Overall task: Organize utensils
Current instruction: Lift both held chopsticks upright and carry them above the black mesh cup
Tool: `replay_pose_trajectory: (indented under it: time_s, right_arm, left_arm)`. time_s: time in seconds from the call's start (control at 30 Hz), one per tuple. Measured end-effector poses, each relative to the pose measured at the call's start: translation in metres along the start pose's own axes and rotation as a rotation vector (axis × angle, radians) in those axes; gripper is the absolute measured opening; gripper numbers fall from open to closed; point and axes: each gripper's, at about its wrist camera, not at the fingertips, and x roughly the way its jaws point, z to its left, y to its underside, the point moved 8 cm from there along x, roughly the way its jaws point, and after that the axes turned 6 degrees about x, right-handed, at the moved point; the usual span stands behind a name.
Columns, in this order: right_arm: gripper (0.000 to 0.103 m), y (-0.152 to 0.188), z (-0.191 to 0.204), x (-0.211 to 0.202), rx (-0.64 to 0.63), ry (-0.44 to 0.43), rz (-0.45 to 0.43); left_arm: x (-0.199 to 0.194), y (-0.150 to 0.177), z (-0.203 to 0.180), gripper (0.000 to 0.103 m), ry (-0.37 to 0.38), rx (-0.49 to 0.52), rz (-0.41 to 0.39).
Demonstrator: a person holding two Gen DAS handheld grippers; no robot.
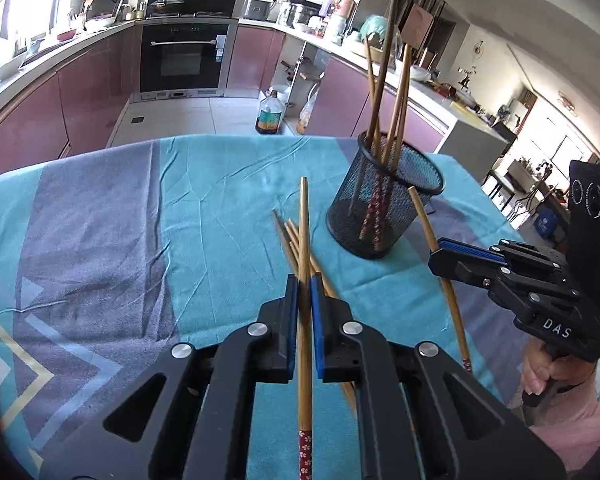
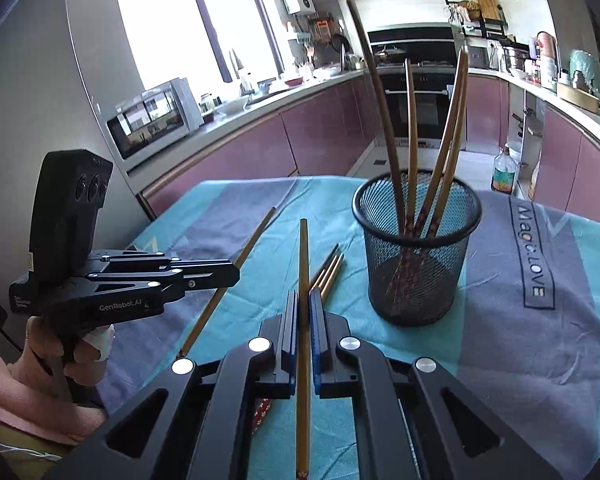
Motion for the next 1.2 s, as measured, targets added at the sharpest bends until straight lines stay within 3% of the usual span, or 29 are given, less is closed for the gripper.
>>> replay_pose_trajectory:
  time_s: [0.73,1.2]
  right_arm:
    - [0.005,-0.047,-0.003,-0.065,0.009,-0.032,-0.213]
    - [0.005,-0.090,-0.009,-0.090,-0.025,-0.004,-0.317]
  left_arm:
    - [-0.099,-0.039,-0.027,0.007,0.140,0.034,-0.218]
    - [-0.112,-0.097,-0.046,0.007,0.154,0.056,-0.327]
